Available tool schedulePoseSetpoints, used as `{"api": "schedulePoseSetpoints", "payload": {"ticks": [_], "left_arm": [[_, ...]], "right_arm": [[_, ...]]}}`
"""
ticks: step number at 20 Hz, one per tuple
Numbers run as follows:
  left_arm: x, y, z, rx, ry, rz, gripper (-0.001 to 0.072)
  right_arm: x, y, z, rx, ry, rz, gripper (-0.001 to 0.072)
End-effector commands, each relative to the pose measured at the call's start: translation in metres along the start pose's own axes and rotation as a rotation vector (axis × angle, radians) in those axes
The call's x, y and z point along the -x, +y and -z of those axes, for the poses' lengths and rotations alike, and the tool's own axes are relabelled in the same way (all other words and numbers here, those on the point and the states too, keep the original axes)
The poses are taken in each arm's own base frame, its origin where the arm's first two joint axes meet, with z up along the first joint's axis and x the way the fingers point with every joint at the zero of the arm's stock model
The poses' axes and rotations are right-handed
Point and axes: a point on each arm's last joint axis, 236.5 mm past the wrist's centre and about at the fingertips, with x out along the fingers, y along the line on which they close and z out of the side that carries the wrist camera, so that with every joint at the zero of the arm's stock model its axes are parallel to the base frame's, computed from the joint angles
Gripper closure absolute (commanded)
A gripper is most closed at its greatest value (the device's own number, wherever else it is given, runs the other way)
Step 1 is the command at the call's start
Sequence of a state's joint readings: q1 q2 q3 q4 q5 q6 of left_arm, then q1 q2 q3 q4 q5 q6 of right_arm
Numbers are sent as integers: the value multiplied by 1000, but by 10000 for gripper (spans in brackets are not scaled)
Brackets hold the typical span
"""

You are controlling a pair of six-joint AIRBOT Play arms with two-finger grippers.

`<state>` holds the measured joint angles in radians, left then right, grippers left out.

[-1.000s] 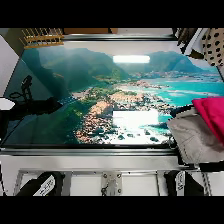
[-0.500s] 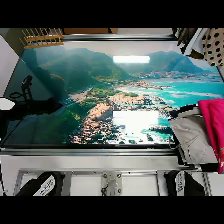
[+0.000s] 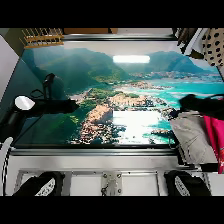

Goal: Fold the clothes and pants, and hang the long-sleeved shirts on hangers.

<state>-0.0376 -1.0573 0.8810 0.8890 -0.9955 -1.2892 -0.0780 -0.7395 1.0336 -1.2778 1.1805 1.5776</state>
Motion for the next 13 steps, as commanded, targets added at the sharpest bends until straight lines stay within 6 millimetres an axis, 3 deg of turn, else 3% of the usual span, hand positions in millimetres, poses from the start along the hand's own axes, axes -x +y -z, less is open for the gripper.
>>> {"api": "schedulePoseSetpoints", "payload": {"ticks": [1, 3, 7, 8, 13], "left_arm": [[-13, -30, 12, -73, 33, 38, 700], [-15, -38, 17, -92, 47, 49, 700], [-17, -42, 19, -100, 52, 54, 700], [-17, -42, 19, -101, 53, 54, 701], [-16, -42, 21, -101, 61, 56, 700]], "right_arm": [[-63, 106, 35, 177, 126, -232, 66], [-91, 134, 57, 232, 192, -269, 65], [-126, 150, 102, 276, 346, -275, 67], [-127, 149, 103, 276, 350, -273, 684], [-128, 149, 102, 276, 349, -273, 684]]}}
